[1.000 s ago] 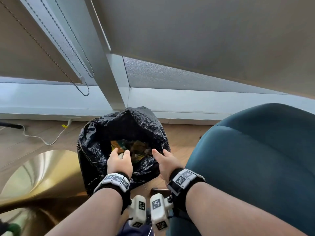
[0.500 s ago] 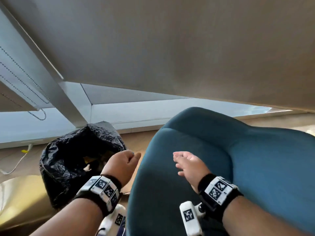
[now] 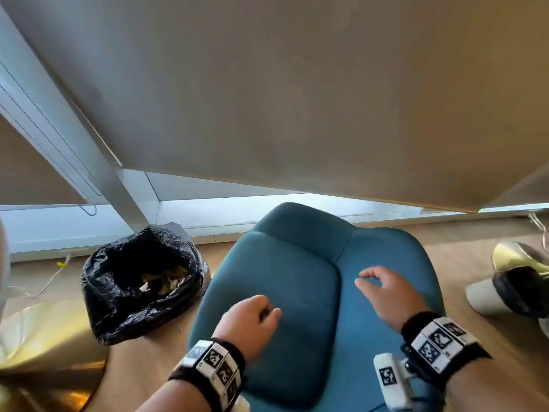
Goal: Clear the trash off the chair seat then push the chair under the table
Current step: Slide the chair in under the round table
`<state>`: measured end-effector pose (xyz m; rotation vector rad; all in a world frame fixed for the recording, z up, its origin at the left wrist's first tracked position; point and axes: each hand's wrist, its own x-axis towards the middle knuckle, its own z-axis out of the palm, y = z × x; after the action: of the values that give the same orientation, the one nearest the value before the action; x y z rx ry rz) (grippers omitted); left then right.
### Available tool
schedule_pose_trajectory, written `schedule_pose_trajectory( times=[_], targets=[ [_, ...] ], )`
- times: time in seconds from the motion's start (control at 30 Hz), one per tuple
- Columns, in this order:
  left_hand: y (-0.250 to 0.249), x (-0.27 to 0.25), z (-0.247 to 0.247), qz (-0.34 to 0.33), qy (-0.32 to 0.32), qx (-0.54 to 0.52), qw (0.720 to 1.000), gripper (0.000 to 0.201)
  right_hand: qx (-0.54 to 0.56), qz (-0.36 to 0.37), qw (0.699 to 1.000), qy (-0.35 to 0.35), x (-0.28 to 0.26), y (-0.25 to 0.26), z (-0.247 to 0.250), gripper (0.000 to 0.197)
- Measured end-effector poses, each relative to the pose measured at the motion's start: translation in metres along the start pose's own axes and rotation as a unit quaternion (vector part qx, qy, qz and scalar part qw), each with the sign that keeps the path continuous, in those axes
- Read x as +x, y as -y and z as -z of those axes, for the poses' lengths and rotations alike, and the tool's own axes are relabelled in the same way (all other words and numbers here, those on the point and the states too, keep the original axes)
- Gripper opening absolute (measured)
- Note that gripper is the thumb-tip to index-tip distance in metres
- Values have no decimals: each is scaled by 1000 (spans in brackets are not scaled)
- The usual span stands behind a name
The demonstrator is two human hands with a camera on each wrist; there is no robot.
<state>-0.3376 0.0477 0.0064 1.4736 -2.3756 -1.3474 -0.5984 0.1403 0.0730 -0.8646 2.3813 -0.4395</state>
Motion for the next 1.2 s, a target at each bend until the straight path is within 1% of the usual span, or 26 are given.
schedule_pose_trajectory(
  times=[0.03, 0.1, 0.13, 0.17, 0.2, 0.23, 0.27, 0.33, 0.4, 0.43, 0.47, 0.5, 0.53, 0.6, 0.63, 0.67, 0.7, 0.77, 0.87, 1.03, 1.1, 1.17, 1.2],
  targets=[
    [-7, -6, -15, -17, 23, 1, 1000, 26, -36, -1, 999, -21, -2, -8, 11, 19],
    [-21, -17, -37, -17, 69, -27, 997, 9, -145, -30, 987, -66, -6, -26, 28, 31],
    [-27, -23, -45, -13, 87, -49, 995, 22, -181, -58, 978, -82, -7, -36, 33, 39],
    [-29, -27, -54, -19, 99, -66, 993, 36, -189, -90, 975, -81, -7, -48, 34, 48],
    [-31, -31, -60, -27, 99, -63, 993, 46, -160, -120, 977, -67, -9, -58, 34, 55],
    [-33, -34, -65, -41, 97, -55, 993, 51, -112, -140, 983, -48, -11, -68, 31, 59],
    [-34, -38, -69, -47, 91, -45, 994, 52, -76, -145, 986, -31, -14, -77, 27, 59],
    [-37, -47, -77, -50, 82, -39, 995, 45, -54, -128, 990, -27, -16, -87, 23, 58],
    [-41, -58, -87, -61, 73, -30, 995, 27, -49, -114, 991, -41, -10, -92, 25, 62],
    [-44, -65, -92, -72, 69, -13, 995, 20, -51, -109, 992, -37, -8, -93, 25, 64],
    [-47, -73, -98, -82, 74, 13, 994, 21, -55, -105, 992, -33, -6, -93, 26, 65],
    [-52, -80, -105, -91, 90, 36, 991, 29, -61, -100, 993, -28, -3, -94, 28, 66],
    [-55, -88, -115, -88, 127, 53, 987, 41, -69, -95, 993, -26, 0, -94, 28, 67],
    [-65, -102, -138, -70, 221, 69, 970, 62, -83, -87, 992, -21, 5, -93, 30, 67],
    [-68, -107, -151, -57, 271, 77, 958, 64, -87, -82, 993, -18, 8, -94, 31, 67],
    [-71, -110, -166, -47, 305, 84, 947, 63, -92, -74, 993, -12, 12, -95, 33, 67],
    [-73, -112, -181, -40, 315, 90, 944, 61, -96, -66, 993, -6, 15, -96, 35, 67],
    [-74, -110, -201, -12, 295, 87, 951, 62, -106, -47, 993, 10, 21, -96, 39, 67],
    [-77, -102, -210, 5, 269, 91, 959, 64, -123, -33, 991, 39, 21, -99, 47, 68],
    [-80, -106, -203, 22, 214, 110, 970, 33, -151, -4, 984, 94, 5, -112, 51, 72],
    [-67, -112, -192, 2, 207, 130, 970, 26, -160, 10, 980, 118, -8, -120, 52, 80],
    [-47, -120, -177, -19, 202, 157, 967, 27, -148, 27, 977, 150, -22, -125, 57, 93],
    [-35, -124, -169, -26, 197, 169, 965, 29, -155, 35, 973, 170, -28, -129, 60, 103]
  ],
)
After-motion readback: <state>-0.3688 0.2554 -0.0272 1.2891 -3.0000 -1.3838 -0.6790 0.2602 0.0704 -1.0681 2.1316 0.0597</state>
